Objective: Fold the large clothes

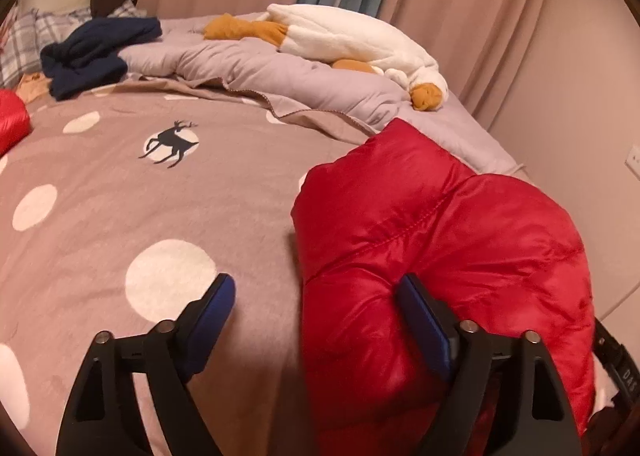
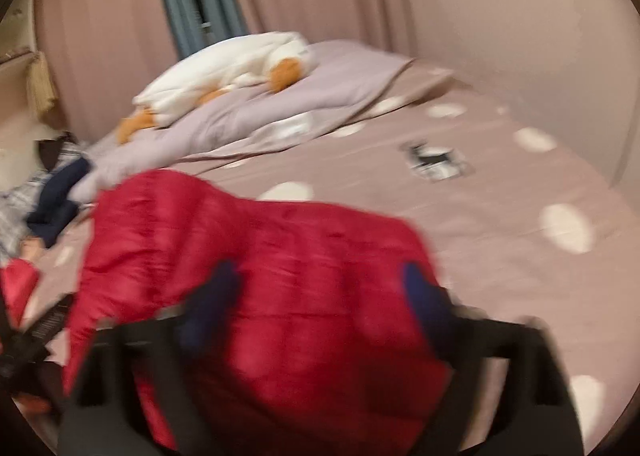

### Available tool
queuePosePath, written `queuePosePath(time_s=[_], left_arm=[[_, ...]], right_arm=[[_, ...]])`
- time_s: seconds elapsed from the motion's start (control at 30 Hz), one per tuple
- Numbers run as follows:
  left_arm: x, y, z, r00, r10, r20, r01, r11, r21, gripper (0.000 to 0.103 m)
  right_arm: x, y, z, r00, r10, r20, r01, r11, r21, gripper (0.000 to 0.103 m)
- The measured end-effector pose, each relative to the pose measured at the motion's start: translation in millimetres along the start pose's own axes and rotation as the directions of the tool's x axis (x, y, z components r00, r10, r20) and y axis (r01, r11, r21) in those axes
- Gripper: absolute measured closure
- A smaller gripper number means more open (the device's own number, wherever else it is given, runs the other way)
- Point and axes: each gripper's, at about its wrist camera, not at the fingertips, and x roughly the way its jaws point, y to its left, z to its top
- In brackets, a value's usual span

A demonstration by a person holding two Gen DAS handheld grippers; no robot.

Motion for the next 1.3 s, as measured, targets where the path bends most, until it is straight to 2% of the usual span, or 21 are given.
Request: queuePosePath(time_s=[0.13, 0.23, 0.33, 0.43, 0.47, 0.57, 0.63, 0.73, 0.77, 0.83, 0.9, 0.97, 1.13, 1.3], left_arm=[[-15.1, 7.0, -2.1, 0.998, -0.064, 0.015, 0.064, 0.996, -0.053, 0.003], [-26.0, 14.3, -3.4, 0.986, -0.163, 0.031, 0.166, 0.980, -0.113, 0.001], [-24.3, 12.3, -6.1, 0.966, -0.259, 0.018, 0.259, 0.959, -0.115, 0.001], [-6.0, 7.4, -17.7, 0.935, -0.342, -0.090, 0.330, 0.936, -0.126, 0.001], [0.2, 10.2, -23.3, 0.914, -0.394, -0.100, 0.375, 0.912, -0.165, 0.001], [12.8, 20.2, -29.3, 0.868, -0.482, -0.122, 0.439, 0.857, -0.269, 0.001], [18.1, 22.7, -29.1, 0.857, -0.496, -0.138, 0.447, 0.850, -0.279, 0.001], [21.3, 21.0, -30.1, 0.845, -0.515, -0.146, 0.469, 0.843, -0.262, 0.001], [23.8, 20.5, -31.2, 0.837, -0.529, -0.142, 0.484, 0.836, -0.260, 0.001], [31.3, 20.3, -35.7, 0.814, -0.565, -0.135, 0.520, 0.812, -0.265, 0.001], [37.0, 21.3, -34.9, 0.797, -0.587, -0.141, 0.540, 0.798, -0.267, 0.001], [39.8, 21.7, -32.2, 0.790, -0.596, -0.145, 0.549, 0.792, -0.268, 0.001], [37.2, 19.6, -33.1, 0.793, -0.594, -0.136, 0.549, 0.793, -0.262, 0.001], [32.6, 21.0, -35.8, 0.796, -0.593, -0.122, 0.553, 0.795, -0.249, 0.001]], right_arm=[[-13.6, -19.5, 5.6, 0.995, 0.102, 0.007, -0.102, 0.990, 0.096, 0.011], [-19.7, -24.2, 3.9, 0.997, 0.072, 0.004, -0.072, 0.992, 0.101, 0.007], [-15.3, -28.2, -2.2, 0.999, 0.034, -0.011, -0.032, 0.992, 0.123, 0.002], [2.5, -35.6, -11.0, 0.991, 0.089, -0.103, -0.071, 0.983, 0.169, 0.002], [6.9, -38.3, -13.7, 0.987, 0.096, -0.126, -0.073, 0.981, 0.178, 0.002], [13.4, -47.9, -17.6, 0.983, 0.093, -0.160, -0.059, 0.977, 0.203, 0.001], [18.4, -57.3, -20.8, 0.975, 0.116, -0.192, -0.065, 0.965, 0.256, 0.001], [32.3, -73.5, -31.4, 0.944, 0.227, -0.238, -0.131, 0.923, 0.361, 0.001], [38.0, -79.2, -36.5, 0.928, 0.279, -0.246, -0.163, 0.900, 0.405, 0.000], [42.6, -86.4, -44.3, 0.911, 0.347, -0.222, -0.218, 0.864, 0.455, 0.000], [40.3, -86.2, -47.2, 0.904, 0.373, -0.208, -0.247, 0.855, 0.456, 0.000], [39.3, -83.6, -48.0, 0.905, 0.372, -0.207, -0.251, 0.859, 0.446, 0.000], [42.5, -79.5, -45.4, 0.912, 0.356, -0.203, -0.243, 0.869, 0.431, 0.000], [44.8, -81.1, -44.6, 0.910, 0.363, -0.201, -0.251, 0.867, 0.430, 0.000]])
